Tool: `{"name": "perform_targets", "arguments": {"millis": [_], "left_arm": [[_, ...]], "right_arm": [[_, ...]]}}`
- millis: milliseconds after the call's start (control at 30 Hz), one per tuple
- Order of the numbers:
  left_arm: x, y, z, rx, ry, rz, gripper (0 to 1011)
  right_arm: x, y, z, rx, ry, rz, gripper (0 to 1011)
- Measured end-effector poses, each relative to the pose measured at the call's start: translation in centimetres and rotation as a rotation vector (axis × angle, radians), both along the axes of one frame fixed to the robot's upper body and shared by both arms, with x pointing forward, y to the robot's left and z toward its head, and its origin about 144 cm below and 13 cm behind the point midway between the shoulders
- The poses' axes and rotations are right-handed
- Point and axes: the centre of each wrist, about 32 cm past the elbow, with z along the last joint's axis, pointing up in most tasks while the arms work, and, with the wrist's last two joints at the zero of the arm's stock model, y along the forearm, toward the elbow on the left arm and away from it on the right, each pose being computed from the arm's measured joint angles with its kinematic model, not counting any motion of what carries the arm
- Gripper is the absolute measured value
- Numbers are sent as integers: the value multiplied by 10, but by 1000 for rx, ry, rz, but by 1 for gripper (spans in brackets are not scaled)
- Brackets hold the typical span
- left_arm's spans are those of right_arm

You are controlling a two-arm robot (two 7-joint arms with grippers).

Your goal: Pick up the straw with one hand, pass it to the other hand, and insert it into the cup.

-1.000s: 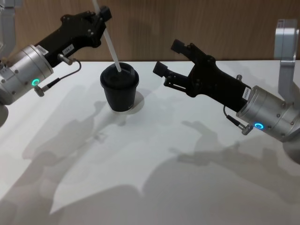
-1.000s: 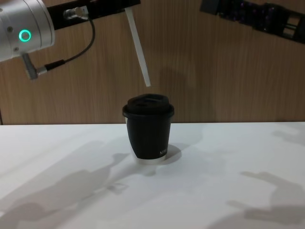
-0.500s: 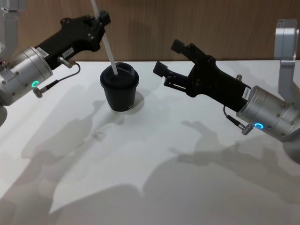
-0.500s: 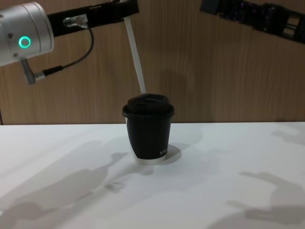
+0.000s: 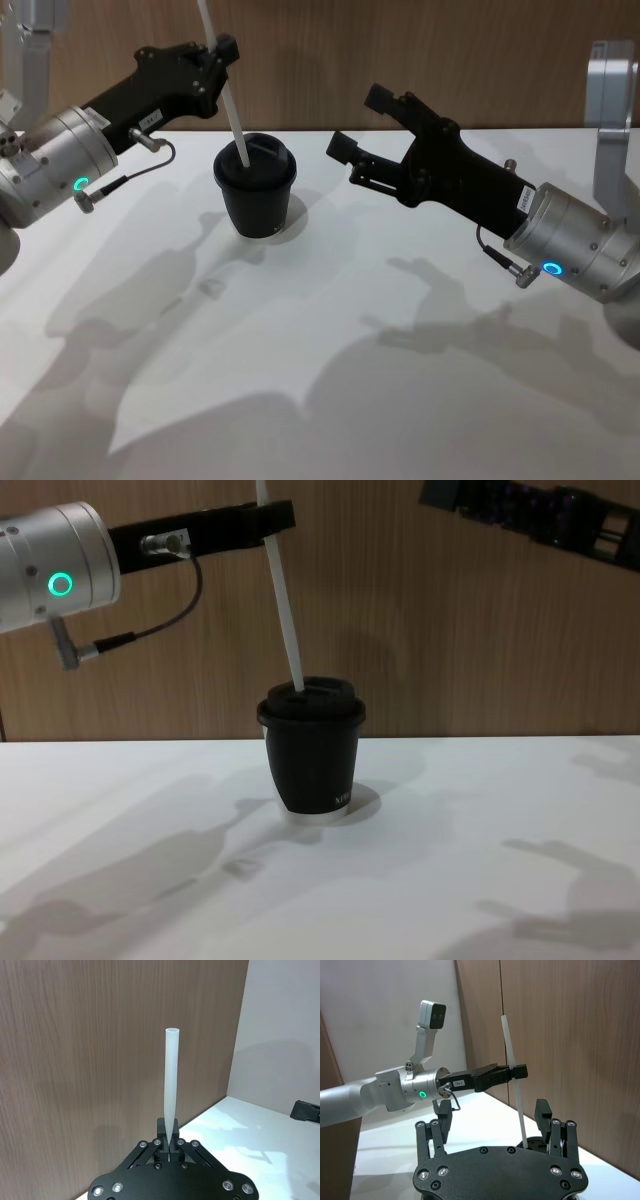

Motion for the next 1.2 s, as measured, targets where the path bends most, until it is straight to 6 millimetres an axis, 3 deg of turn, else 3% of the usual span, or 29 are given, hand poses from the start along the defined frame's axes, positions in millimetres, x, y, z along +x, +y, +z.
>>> {"name": "perform_targets", "arguments": {"millis": [1200], "left_arm": [[10, -9, -11, 45, 33, 16, 10]], "right_arm": [[0, 0, 0, 0, 0, 0, 1001]]}}
